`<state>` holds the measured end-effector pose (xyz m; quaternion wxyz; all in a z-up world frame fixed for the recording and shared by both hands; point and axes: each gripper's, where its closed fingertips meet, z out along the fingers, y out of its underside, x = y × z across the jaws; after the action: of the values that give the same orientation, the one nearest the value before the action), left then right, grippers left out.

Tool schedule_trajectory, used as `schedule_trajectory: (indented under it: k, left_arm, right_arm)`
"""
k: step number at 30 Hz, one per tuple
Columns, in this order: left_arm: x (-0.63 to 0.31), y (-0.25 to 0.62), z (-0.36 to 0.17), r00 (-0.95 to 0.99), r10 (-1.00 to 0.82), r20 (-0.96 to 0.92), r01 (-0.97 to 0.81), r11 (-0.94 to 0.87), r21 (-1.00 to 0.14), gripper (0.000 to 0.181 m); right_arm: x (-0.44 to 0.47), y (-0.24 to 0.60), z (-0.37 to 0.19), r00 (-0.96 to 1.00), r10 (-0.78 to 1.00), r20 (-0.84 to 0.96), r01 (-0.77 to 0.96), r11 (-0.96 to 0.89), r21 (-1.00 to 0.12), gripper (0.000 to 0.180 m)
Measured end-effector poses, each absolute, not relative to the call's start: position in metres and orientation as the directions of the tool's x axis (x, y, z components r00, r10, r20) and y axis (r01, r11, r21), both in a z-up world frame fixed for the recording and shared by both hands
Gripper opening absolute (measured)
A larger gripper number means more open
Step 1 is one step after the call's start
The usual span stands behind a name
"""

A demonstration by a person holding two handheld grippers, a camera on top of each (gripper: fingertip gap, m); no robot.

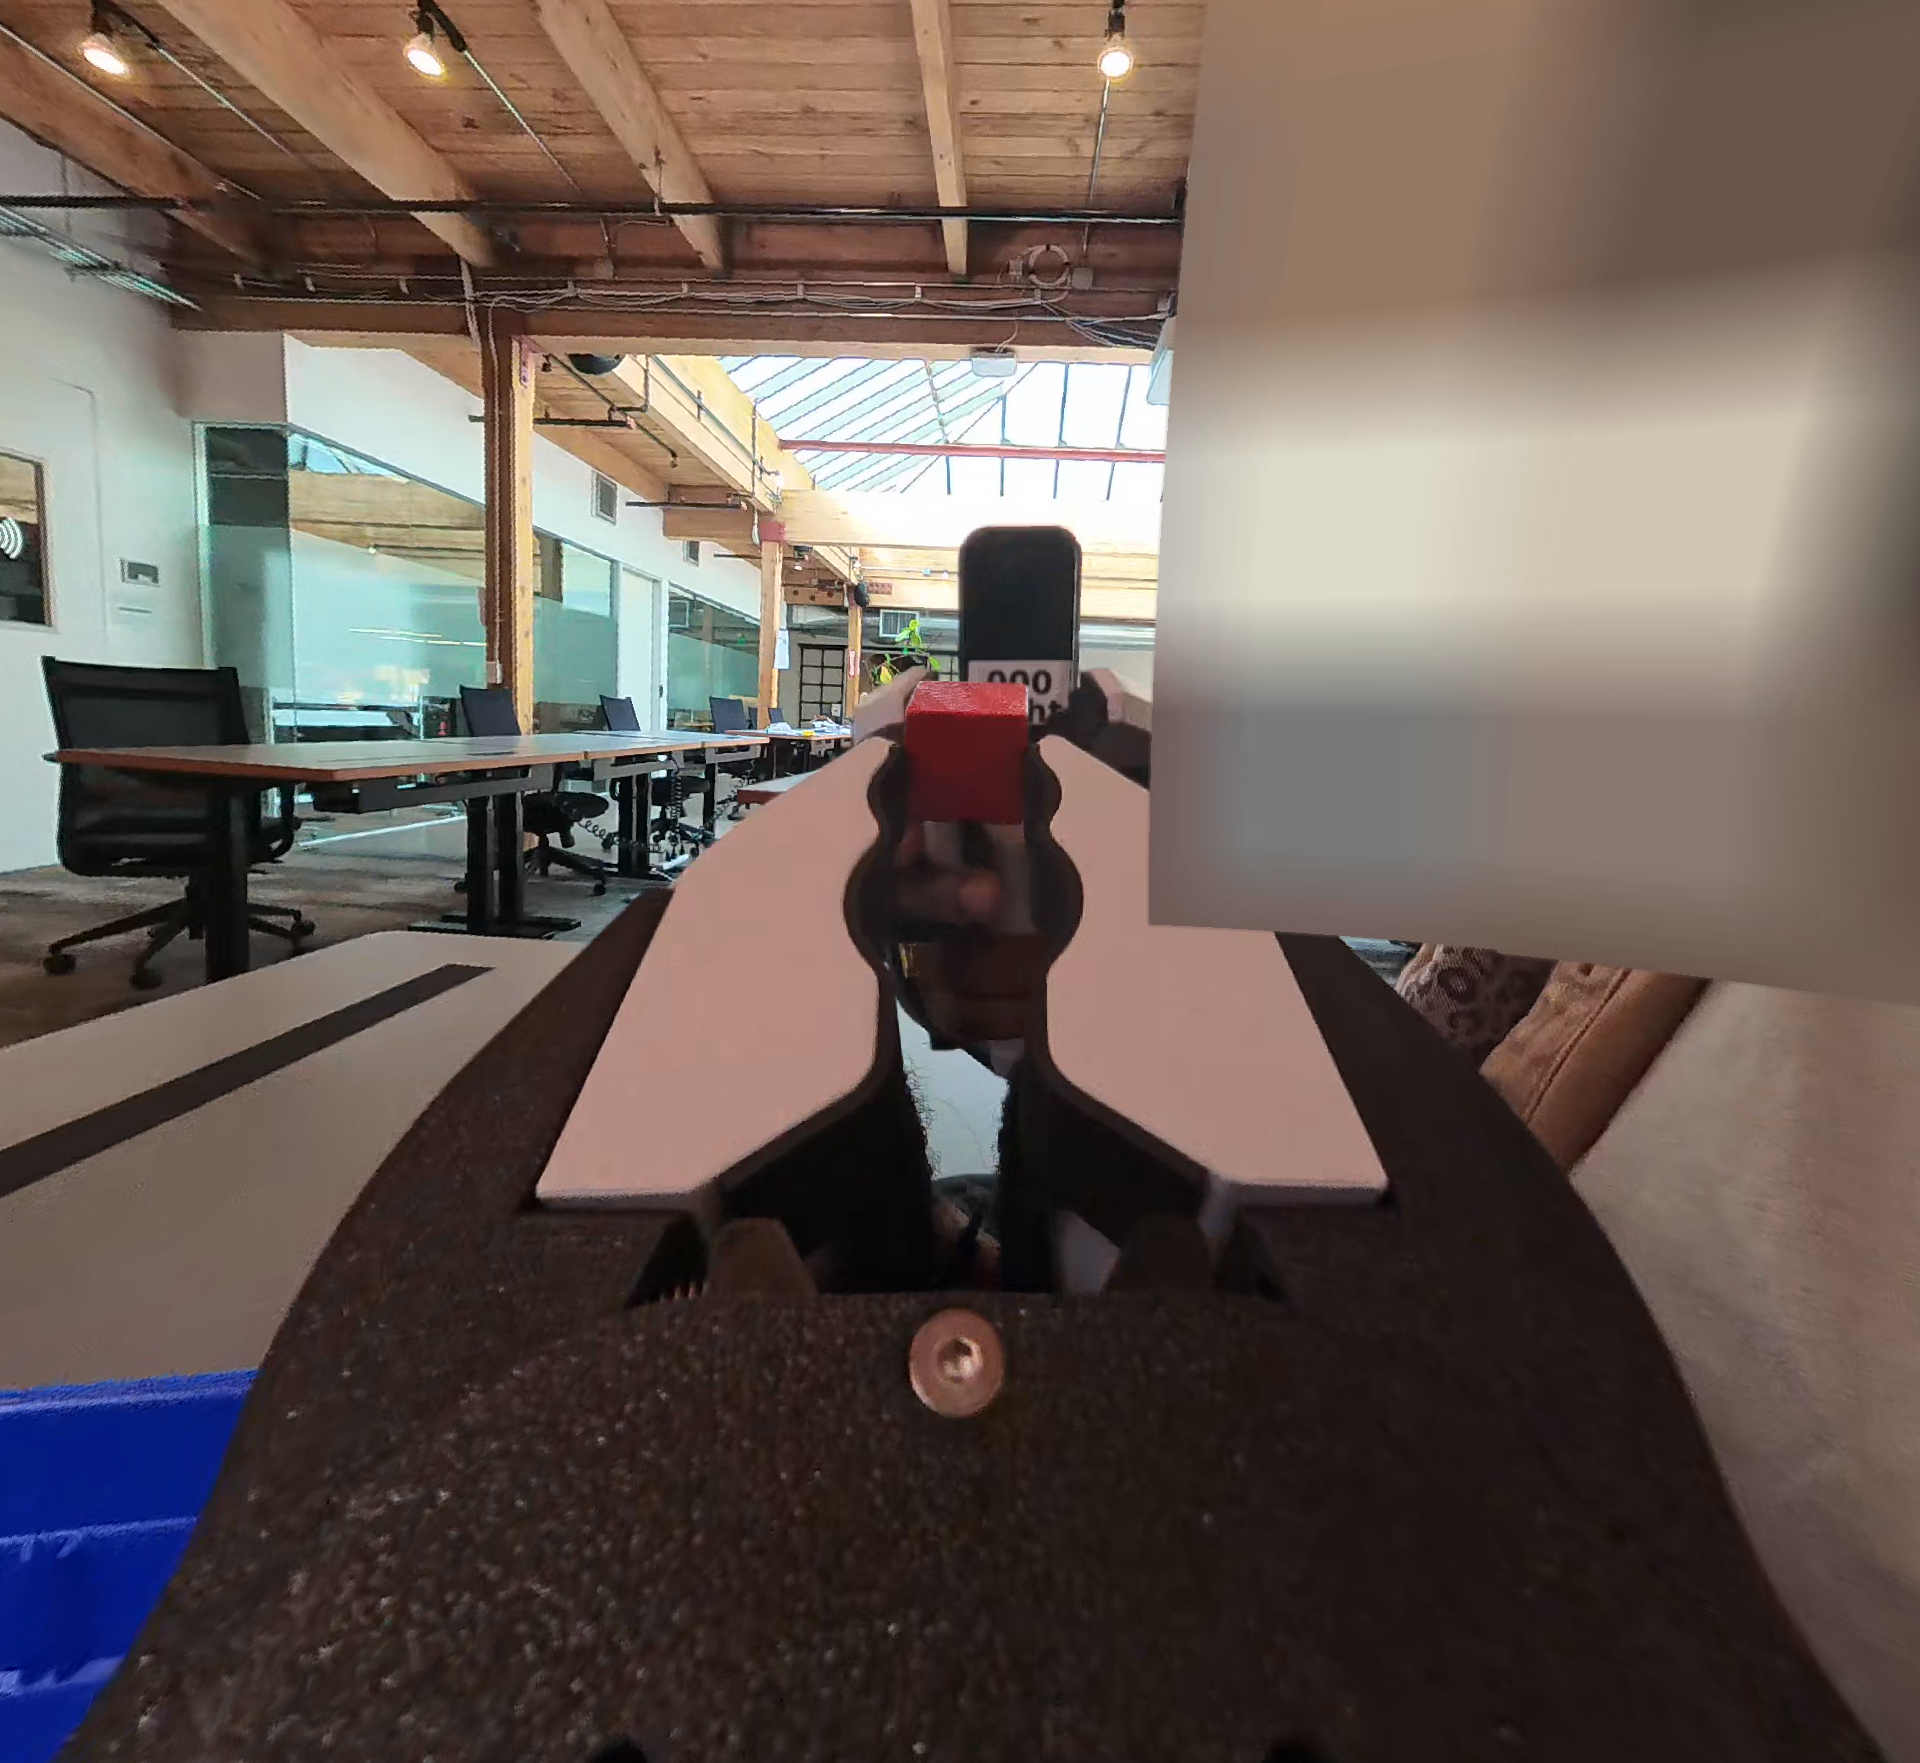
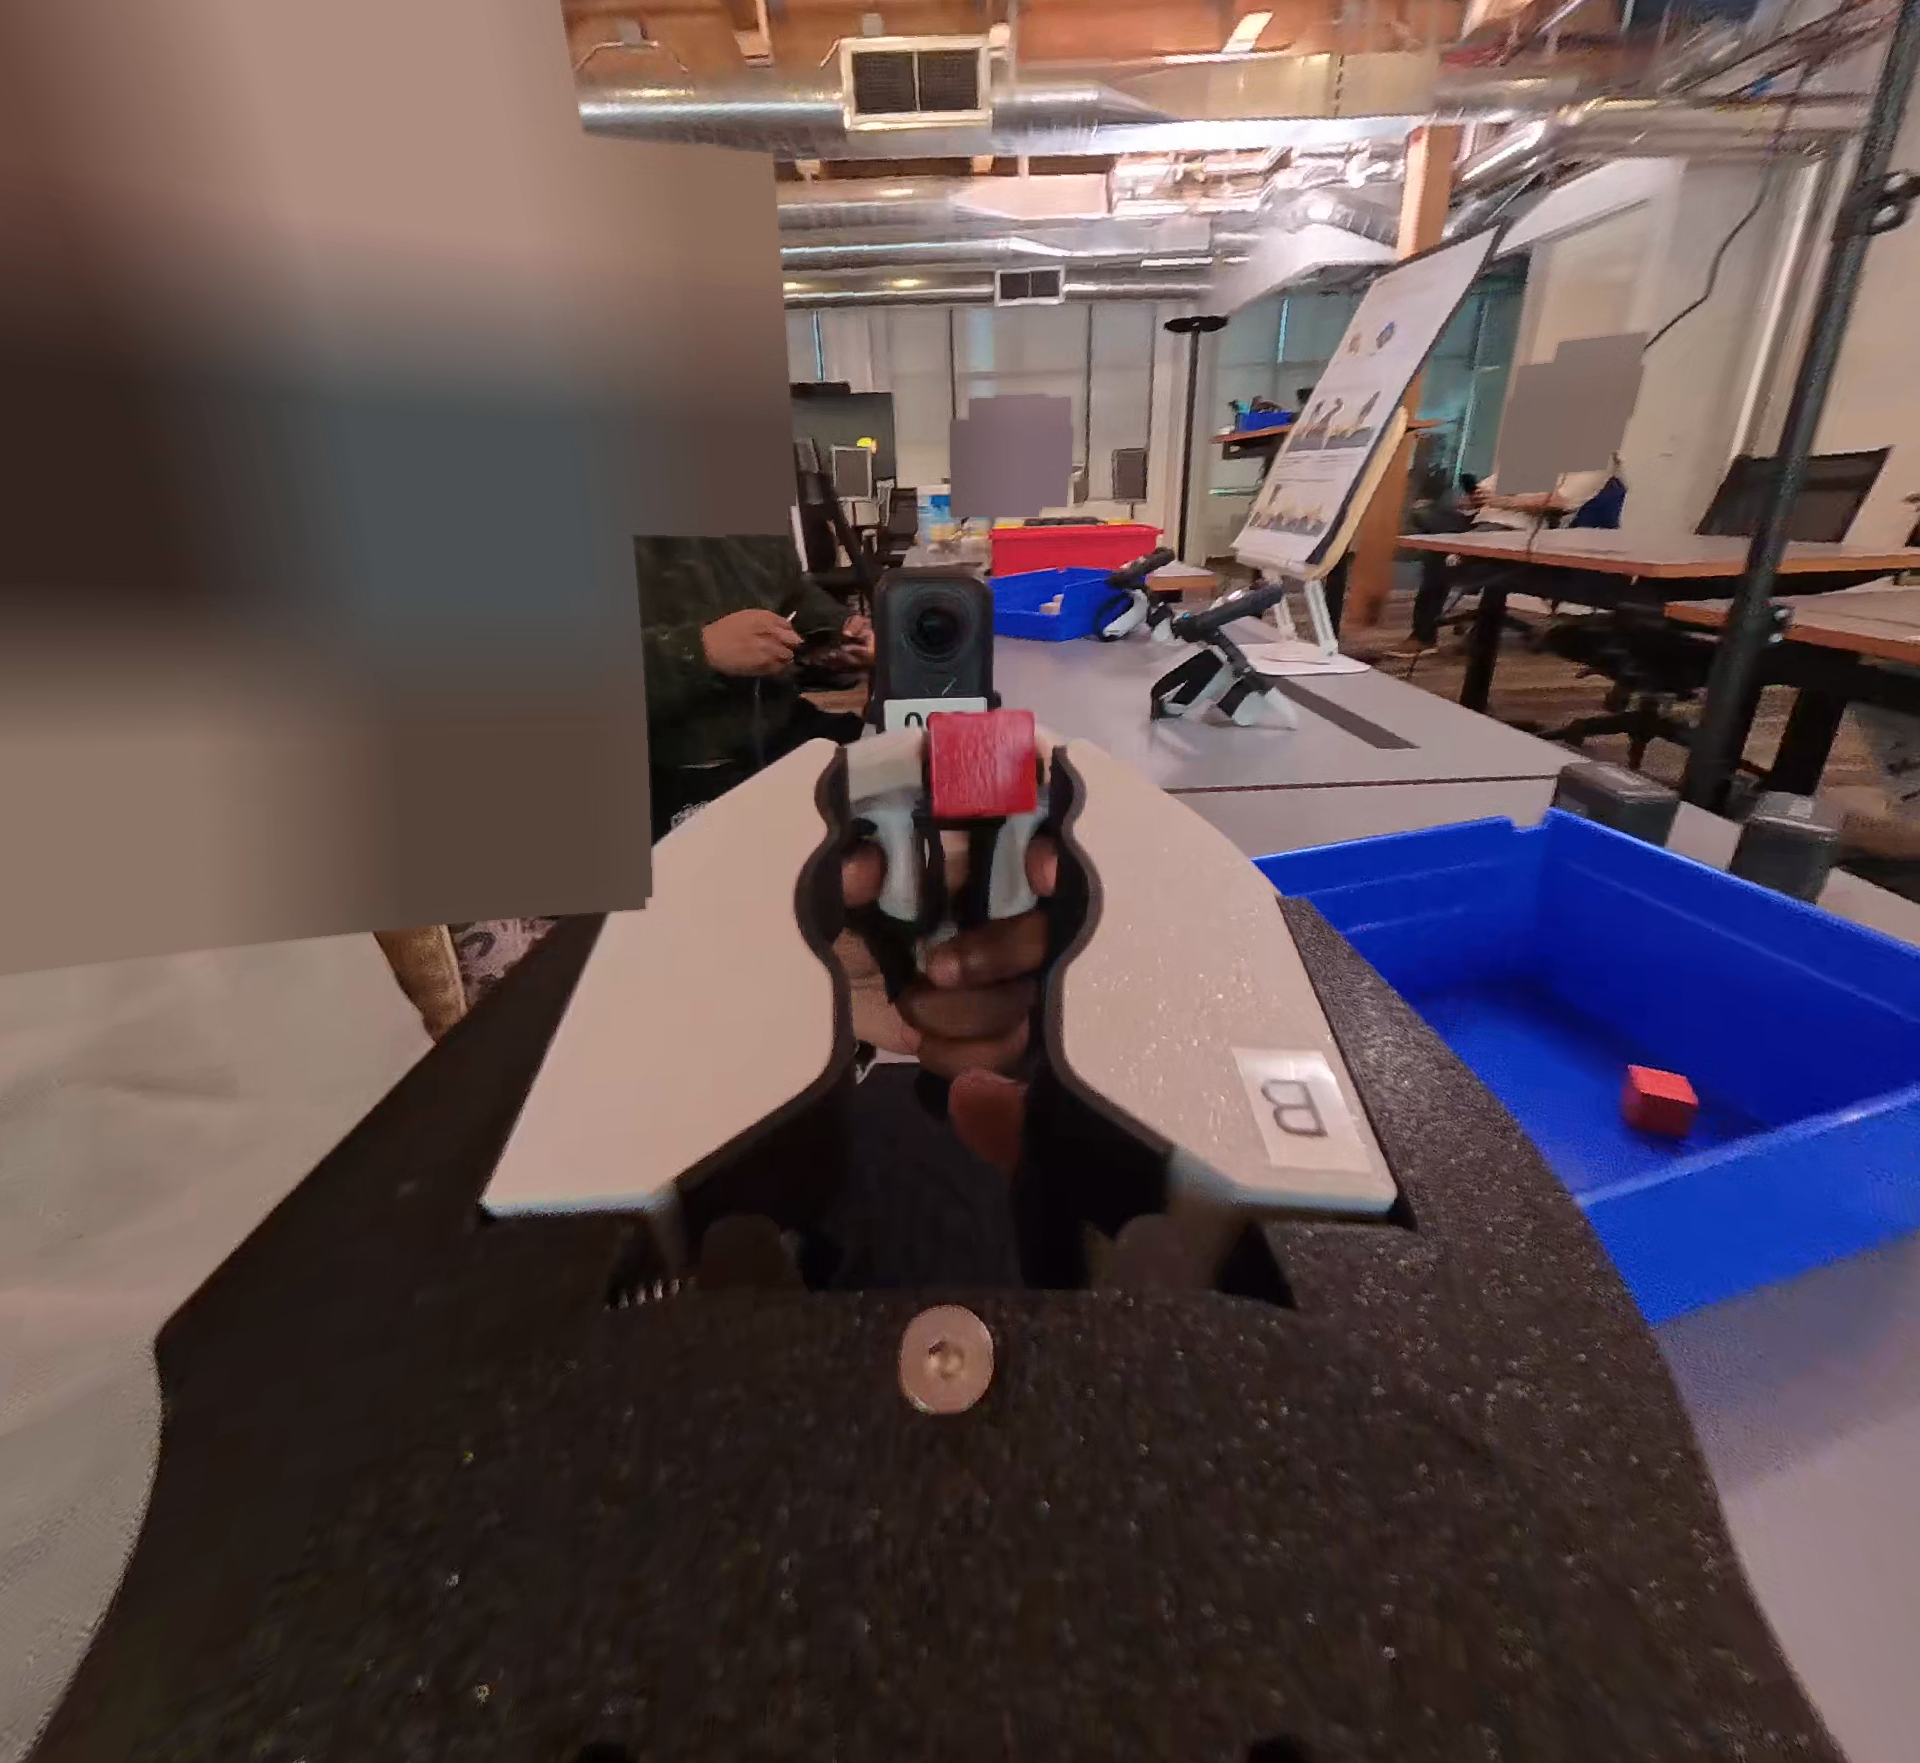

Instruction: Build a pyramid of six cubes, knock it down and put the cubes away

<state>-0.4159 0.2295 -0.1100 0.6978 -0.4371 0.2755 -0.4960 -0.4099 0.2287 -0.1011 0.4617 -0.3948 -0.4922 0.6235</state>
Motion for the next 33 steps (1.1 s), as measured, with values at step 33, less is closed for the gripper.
schedule_trajectory:
  k: [33]
  left_arm:
    - [-0.445,0.240,-0.246,0.686,-0.727,0.009,-0.406,-0.393,-0.825,0.037]
  right_arm:
    - [-0.302,0.349,-0.308,-0.250,0.968,0.022,0.903,0.241,-0.356,0.021]
